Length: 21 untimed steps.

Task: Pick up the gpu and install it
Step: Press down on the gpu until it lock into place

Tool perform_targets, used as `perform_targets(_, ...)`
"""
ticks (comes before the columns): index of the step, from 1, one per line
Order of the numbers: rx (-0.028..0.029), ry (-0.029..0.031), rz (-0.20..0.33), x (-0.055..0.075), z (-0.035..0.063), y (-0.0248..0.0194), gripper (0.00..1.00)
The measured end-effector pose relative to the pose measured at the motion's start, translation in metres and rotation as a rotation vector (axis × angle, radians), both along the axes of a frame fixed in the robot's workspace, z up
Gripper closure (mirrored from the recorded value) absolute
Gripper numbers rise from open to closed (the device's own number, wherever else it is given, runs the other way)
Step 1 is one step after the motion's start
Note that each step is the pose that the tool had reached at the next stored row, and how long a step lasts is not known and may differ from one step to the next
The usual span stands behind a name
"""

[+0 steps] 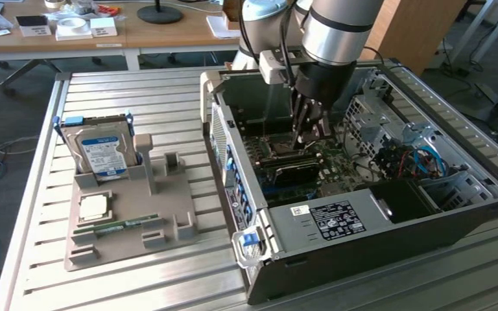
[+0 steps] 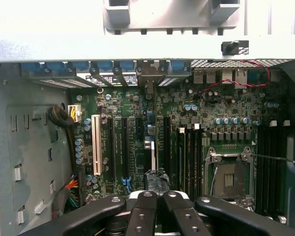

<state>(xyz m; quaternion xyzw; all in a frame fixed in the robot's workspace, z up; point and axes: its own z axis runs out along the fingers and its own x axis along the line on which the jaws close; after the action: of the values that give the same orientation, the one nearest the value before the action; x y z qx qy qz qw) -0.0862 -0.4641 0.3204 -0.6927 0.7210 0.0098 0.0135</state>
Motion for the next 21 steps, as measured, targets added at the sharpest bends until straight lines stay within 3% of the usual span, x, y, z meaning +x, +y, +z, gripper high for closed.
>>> perform_targets(14,0.0,0.0,0.0,0.0,-0.0003,0.0,0.89)
perform_targets(21,0.0,0.0,0.0,0.0,-0.012,0.0,0.89)
